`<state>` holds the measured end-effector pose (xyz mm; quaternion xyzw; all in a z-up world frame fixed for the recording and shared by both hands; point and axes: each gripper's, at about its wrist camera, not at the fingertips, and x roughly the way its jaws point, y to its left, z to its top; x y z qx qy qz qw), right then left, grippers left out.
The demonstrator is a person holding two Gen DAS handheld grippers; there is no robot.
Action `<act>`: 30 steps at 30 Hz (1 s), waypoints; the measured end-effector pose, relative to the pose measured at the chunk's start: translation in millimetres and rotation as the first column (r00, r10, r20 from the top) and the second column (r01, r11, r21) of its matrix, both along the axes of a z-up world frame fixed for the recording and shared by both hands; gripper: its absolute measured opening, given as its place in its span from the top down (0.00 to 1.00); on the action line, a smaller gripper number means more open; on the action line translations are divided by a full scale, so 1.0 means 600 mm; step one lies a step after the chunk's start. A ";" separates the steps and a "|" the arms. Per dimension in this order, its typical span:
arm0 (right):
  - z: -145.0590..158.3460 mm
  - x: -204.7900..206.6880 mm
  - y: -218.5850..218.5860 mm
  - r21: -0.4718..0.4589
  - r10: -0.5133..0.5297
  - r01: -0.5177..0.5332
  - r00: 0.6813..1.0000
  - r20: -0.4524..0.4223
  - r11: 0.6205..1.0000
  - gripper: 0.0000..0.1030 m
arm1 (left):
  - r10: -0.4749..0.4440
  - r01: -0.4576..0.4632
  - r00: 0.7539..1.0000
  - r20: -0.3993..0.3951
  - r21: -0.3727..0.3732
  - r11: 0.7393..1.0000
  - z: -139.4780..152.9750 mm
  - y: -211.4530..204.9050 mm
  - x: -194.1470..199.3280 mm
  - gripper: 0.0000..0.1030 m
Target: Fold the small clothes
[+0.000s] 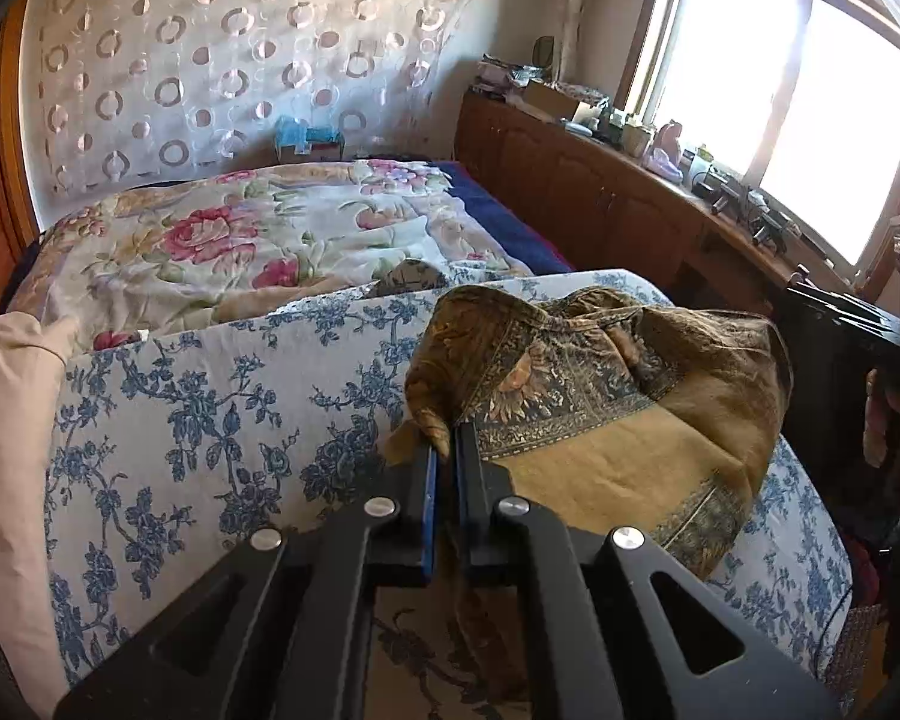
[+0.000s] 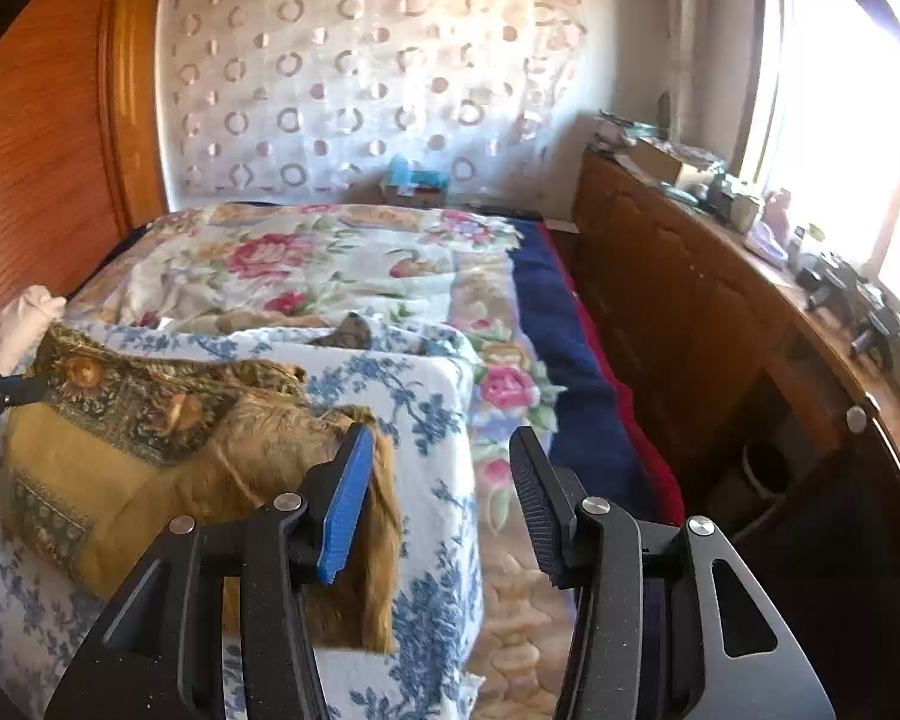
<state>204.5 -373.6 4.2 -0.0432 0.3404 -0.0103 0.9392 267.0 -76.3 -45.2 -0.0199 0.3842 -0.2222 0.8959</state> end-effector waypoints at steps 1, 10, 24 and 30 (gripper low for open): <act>-0.003 -0.004 -0.006 0.016 0.000 0.000 1.000 -0.005 1.000 0.53 | 0.000 0.000 1.000 -0.003 0.002 1.000 -0.002 -0.001 0.001 0.97; -0.039 -0.020 -0.018 0.161 0.071 -0.060 0.995 -0.064 0.985 0.28 | 0.023 -0.023 0.998 -0.058 0.012 1.000 -0.026 0.004 0.023 0.78; -0.121 0.058 0.005 0.303 0.200 -0.132 0.958 -0.206 0.944 0.28 | 0.013 -0.012 0.988 -0.151 0.012 1.000 -0.068 0.000 0.065 0.62; -0.131 0.057 0.011 0.361 0.256 -0.170 0.944 -0.206 0.917 0.47 | -0.017 0.010 0.985 -0.170 -0.042 0.999 -0.066 -0.003 0.080 0.73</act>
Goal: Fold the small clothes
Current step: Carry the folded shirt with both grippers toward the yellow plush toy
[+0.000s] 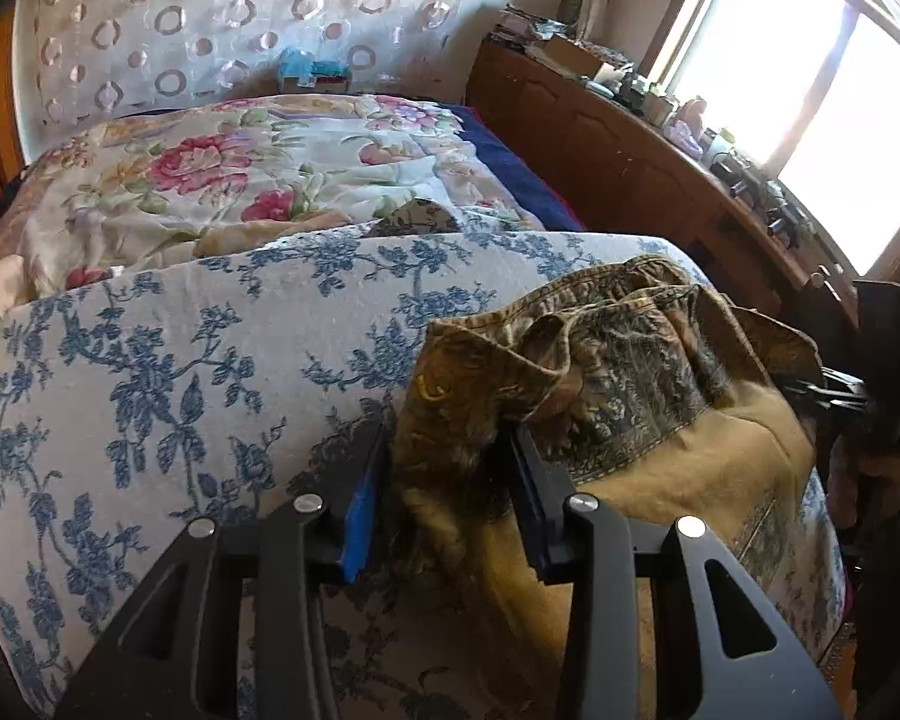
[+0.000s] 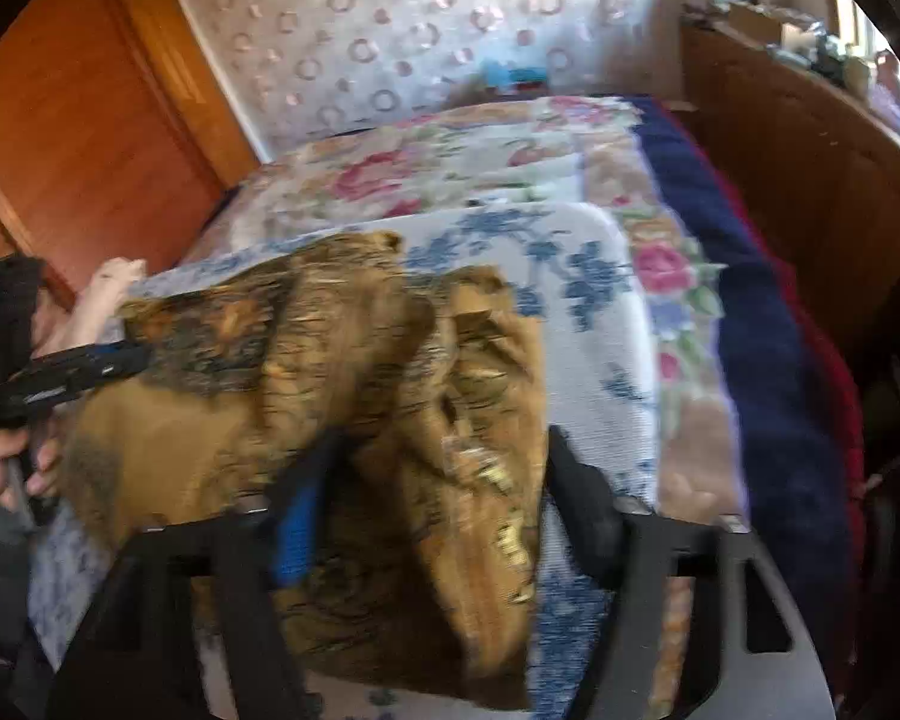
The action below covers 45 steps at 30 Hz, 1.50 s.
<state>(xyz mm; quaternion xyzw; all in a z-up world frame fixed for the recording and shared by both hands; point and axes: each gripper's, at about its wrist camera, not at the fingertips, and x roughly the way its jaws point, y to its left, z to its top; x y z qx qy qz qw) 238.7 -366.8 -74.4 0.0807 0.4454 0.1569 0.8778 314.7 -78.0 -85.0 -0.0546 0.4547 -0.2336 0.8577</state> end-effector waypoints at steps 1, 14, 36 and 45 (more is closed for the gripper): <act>-0.001 -0.001 0.002 -0.001 0.005 -0.005 1.000 0.000 1.000 0.50 | -0.014 0.014 1.000 -0.009 -0.021 1.000 -0.001 0.000 0.001 0.77; 0.080 -0.030 0.056 -0.039 0.073 -0.067 0.983 0.169 0.997 0.91 | 0.016 0.013 0.981 0.194 -0.150 0.989 0.115 0.039 -0.089 0.94; 0.229 0.104 0.447 -0.163 0.491 -0.464 0.799 0.347 0.871 0.92 | 0.483 -0.423 0.816 0.318 -0.242 0.873 0.146 0.409 -0.237 0.94; 0.216 0.204 0.690 -0.236 0.674 -0.632 0.677 0.296 0.738 0.92 | 0.643 -0.589 0.730 0.231 -0.262 0.764 0.059 0.521 -0.266 0.94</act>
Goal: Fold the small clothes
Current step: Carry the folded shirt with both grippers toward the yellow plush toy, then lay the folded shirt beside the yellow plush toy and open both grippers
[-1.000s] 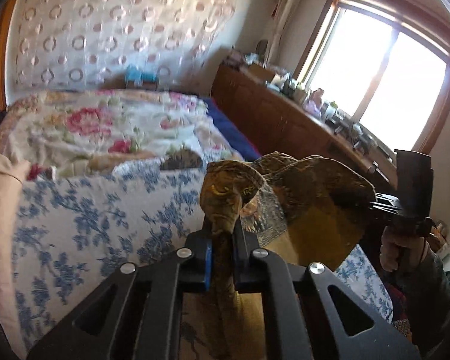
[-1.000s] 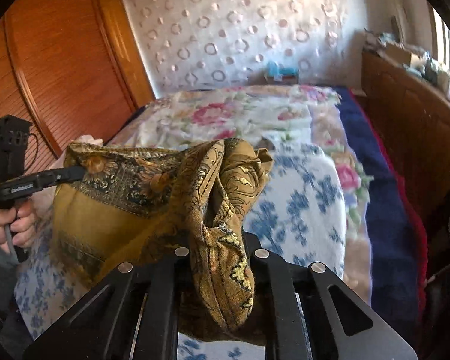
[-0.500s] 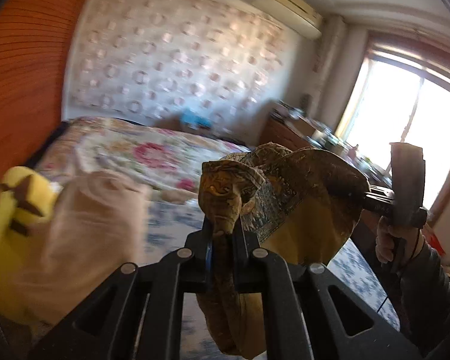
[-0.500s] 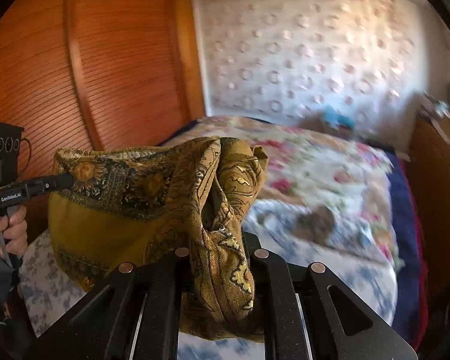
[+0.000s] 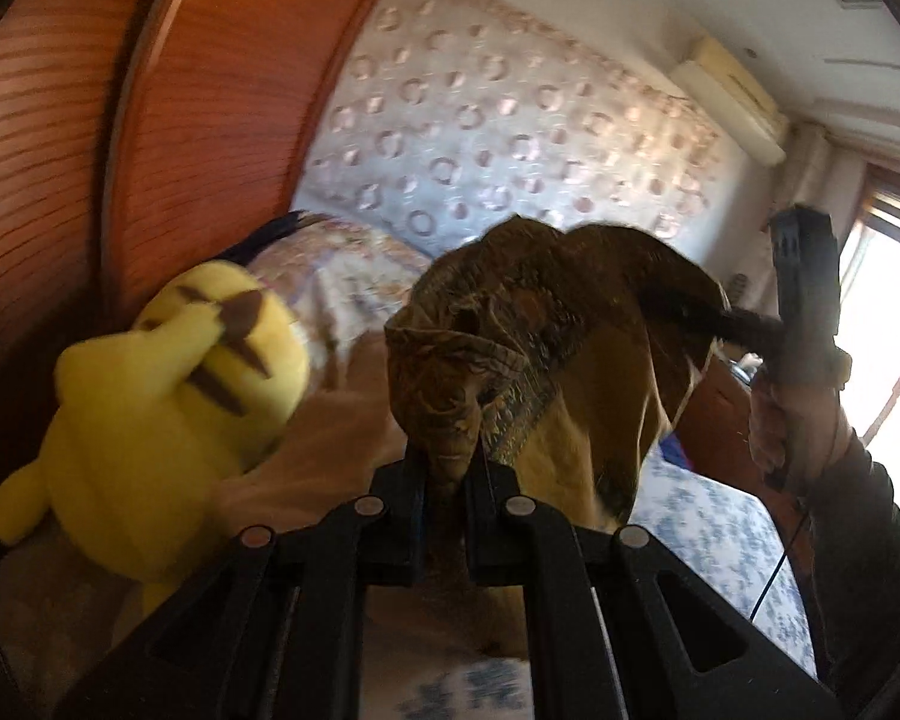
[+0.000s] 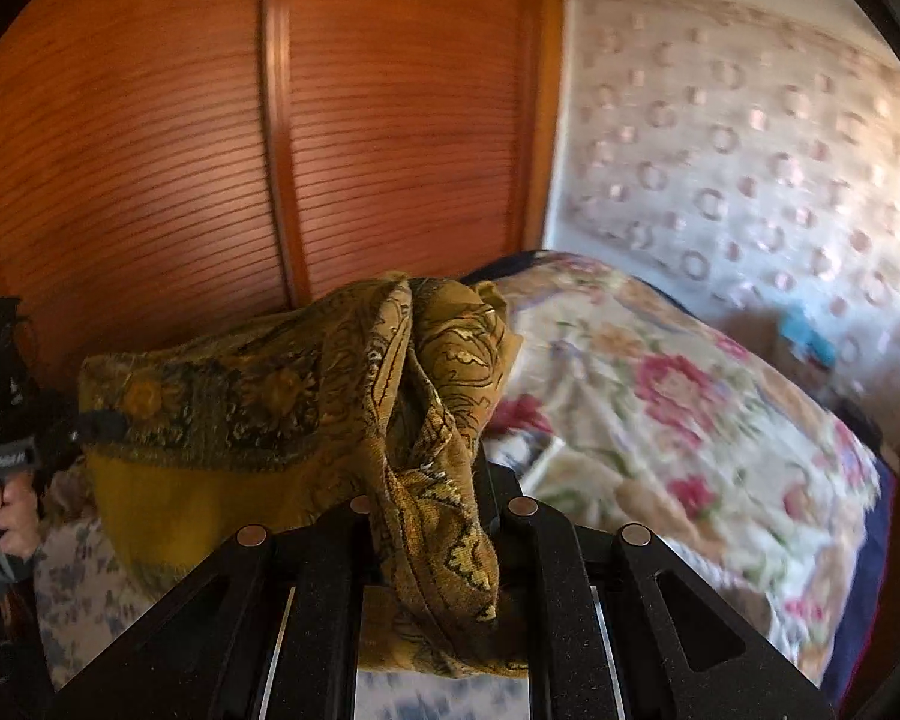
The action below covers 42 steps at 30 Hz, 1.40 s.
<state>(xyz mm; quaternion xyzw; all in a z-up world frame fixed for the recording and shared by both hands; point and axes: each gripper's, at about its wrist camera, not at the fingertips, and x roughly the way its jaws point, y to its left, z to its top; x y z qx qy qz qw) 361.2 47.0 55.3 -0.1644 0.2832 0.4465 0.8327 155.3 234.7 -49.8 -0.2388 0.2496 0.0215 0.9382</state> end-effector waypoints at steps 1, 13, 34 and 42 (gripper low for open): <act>-0.004 0.004 0.019 -0.007 0.014 -0.014 1.000 -0.001 1.000 0.92 | 0.016 -0.016 1.000 -0.017 0.004 1.000 -0.011 0.007 0.000 0.94; -0.076 0.084 0.082 -0.035 -0.154 0.154 0.988 -0.005 0.988 0.48 | 0.072 -0.062 0.991 -0.109 0.096 0.993 -0.062 0.009 -0.006 0.91; -0.136 0.017 0.072 0.044 -0.142 0.149 0.981 -0.130 0.988 0.44 | 0.065 -0.031 0.995 -0.075 0.392 0.919 0.042 -0.050 -0.048 0.51; -0.086 -0.090 0.021 0.085 -0.154 0.162 0.984 -0.091 0.983 0.39 | 0.024 -0.004 0.999 -0.046 0.398 0.917 0.064 -0.088 -0.078 0.50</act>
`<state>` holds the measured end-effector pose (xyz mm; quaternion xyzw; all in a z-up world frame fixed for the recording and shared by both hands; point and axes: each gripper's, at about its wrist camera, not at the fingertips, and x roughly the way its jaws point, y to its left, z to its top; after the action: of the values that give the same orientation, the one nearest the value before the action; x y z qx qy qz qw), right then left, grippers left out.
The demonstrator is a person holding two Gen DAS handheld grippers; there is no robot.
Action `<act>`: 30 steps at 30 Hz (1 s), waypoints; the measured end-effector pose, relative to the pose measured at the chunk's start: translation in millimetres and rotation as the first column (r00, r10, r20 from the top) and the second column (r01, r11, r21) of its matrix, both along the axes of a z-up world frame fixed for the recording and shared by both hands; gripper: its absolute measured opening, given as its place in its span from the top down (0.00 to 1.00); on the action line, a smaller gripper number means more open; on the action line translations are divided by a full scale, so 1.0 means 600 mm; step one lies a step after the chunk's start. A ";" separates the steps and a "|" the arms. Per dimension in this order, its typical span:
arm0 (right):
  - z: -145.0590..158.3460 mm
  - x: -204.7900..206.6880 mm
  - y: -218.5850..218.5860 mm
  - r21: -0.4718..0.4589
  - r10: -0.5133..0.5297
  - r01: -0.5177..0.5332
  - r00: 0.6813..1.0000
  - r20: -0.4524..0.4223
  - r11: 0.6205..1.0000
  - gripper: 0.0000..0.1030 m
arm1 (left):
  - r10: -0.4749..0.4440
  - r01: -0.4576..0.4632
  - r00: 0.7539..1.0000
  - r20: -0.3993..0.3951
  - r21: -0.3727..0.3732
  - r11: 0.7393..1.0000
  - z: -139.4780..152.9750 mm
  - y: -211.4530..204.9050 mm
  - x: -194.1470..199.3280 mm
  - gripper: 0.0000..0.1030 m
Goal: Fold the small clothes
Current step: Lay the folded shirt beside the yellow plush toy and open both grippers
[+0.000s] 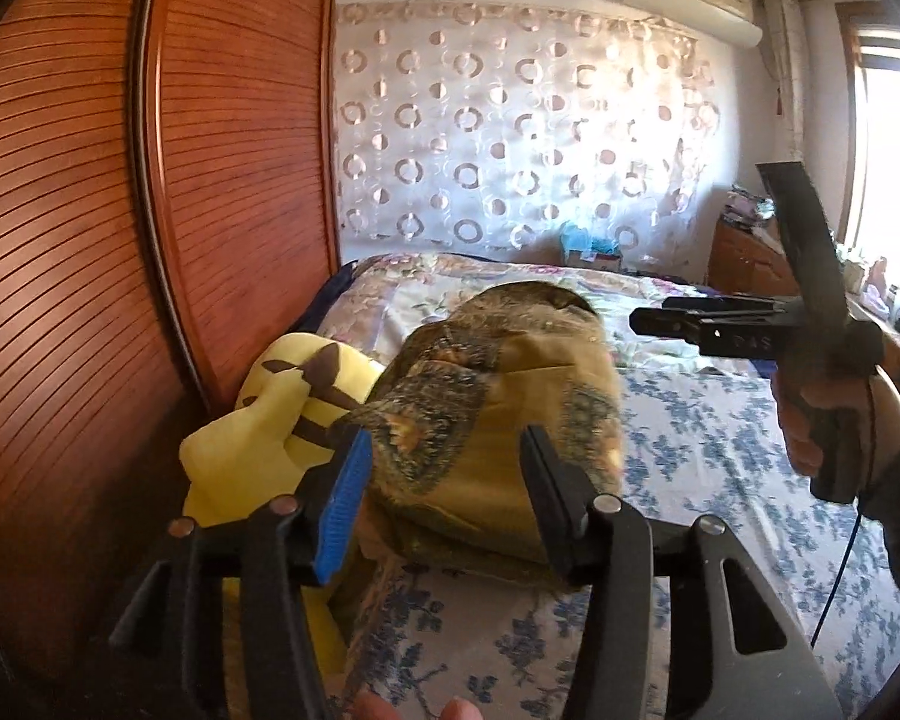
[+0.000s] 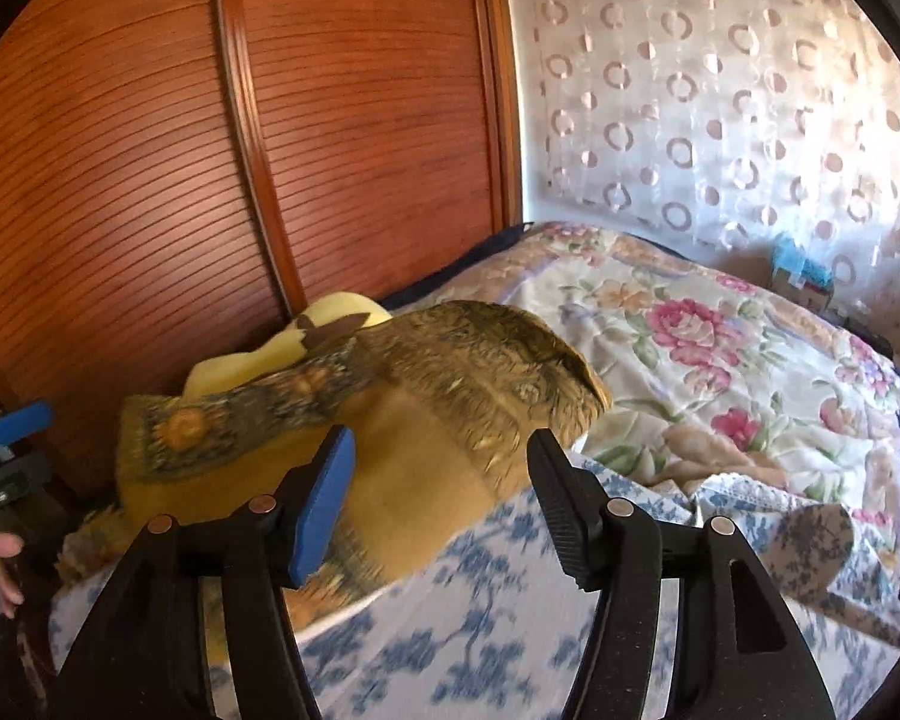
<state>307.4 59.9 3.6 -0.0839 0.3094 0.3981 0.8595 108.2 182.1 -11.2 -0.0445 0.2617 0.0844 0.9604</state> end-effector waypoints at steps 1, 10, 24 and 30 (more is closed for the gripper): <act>0.005 -0.015 -0.008 0.005 -0.007 0.007 1.000 0.006 1.000 0.38 | -0.006 0.006 1.000 0.001 -0.002 1.000 0.001 -0.005 -0.003 0.50; 0.037 -0.125 -0.085 0.033 -0.064 0.062 0.996 0.057 0.998 0.23 | -0.041 0.042 0.999 -0.023 0.017 0.999 0.004 -0.055 -0.020 0.50; 0.034 -0.259 -0.229 0.058 -0.249 0.244 0.965 0.086 0.968 0.13 | -0.144 0.145 0.989 -0.035 0.048 0.988 0.000 -0.173 -0.023 0.50; 0.042 -0.306 -0.289 0.068 -0.331 0.325 0.938 0.107 0.943 0.10 | -0.189 0.191 0.981 -0.029 0.062 0.980 0.006 -0.225 -0.025 0.50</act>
<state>123.6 -113.4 28.6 -0.0330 0.2585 0.2512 0.9322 93.0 47.2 -7.6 0.0128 0.2729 0.0011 0.9620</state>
